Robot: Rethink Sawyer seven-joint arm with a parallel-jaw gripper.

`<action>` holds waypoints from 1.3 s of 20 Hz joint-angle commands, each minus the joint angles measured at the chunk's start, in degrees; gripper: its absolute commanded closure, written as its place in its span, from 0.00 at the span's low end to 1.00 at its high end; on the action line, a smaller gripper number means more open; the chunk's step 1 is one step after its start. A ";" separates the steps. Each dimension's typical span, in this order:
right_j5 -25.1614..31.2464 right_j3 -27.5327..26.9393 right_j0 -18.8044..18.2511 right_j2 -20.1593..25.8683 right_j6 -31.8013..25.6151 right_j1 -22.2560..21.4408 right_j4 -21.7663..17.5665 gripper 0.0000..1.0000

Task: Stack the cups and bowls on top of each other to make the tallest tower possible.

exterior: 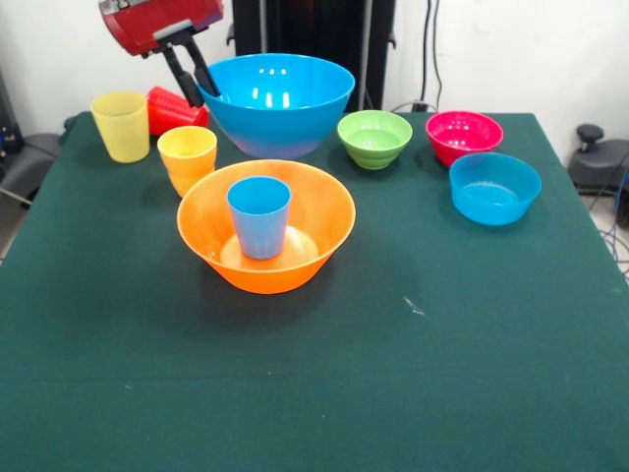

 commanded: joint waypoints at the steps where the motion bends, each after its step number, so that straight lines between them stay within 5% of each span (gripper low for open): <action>1: 2.86 -2.32 0.47 -1.07 -21.93 2.02 -3.53 1.00; 17: 4.20 -4.92 0.51 -2.61 -26.20 3.04 -2.82 1.00; 26: 3.37 -3.80 1.41 -3.59 -23.02 1.56 -3.03 1.00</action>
